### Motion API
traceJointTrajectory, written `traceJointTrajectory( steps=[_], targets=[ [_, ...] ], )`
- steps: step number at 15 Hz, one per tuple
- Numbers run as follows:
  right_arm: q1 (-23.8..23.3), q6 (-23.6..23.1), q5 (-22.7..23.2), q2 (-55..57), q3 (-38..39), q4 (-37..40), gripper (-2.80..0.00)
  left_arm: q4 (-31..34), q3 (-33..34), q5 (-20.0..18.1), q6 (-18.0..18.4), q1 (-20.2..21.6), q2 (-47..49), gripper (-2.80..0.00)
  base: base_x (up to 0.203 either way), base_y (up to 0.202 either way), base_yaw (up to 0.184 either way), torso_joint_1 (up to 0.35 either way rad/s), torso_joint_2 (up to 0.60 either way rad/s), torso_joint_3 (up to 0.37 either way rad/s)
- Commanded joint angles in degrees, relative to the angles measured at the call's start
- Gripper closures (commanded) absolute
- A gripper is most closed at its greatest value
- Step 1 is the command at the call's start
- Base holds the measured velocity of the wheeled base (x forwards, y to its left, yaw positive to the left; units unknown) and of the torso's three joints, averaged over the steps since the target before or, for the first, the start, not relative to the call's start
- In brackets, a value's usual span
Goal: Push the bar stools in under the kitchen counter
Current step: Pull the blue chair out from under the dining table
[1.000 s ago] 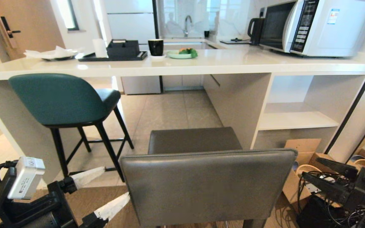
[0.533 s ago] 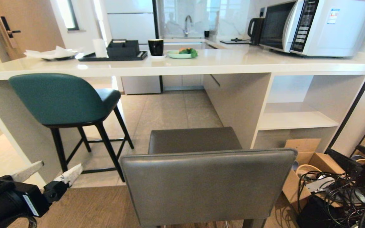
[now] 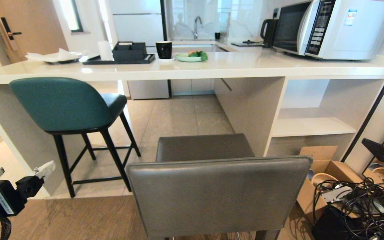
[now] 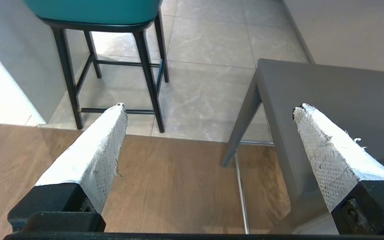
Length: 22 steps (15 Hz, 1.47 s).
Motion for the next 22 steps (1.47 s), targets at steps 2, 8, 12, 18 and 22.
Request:
traceJointTrajectory(
  steps=[2,8,12,18,22],
  targets=[
    [7.24,4.11,-1.76,-14.19,-6.77,22.53,-2.8,0.02,-0.07,0.22,-0.04,-0.24,-2.34,-2.8,0.0,0.0,0.0,0.0,0.0,0.0],
    [8.53,-3.9,1.93,-22.59,-0.73,24.37,-2.8,3.81,2.12,-0.24,0.25,-0.29,-8.89,-2.8,0.0,0.0,0.0,0.0,0.0,0.0],
    [8.59,-7.07,2.5,-28.45,-0.65,29.3,-2.8,6.19,1.34,0.11,0.34,3.1,-13.33,-2.8,0.0,0.0,0.0,0.0,0.0,0.0],
    [8.54,-9.34,6.97,-38.73,0.86,33.37,0.0,11.07,0.67,-0.53,4.24,6.29,-21.44,-2.8,0.0,0.0,0.0,0.0,0.0,0.0],
    [8.53,-9.44,7.16,-47.43,-1.06,43.78,0.0,11.58,0.24,-0.57,8.48,7.64,-26.91,-2.8,0.0,0.0,0.0,0.0,0.0,0.0]
  ],
)
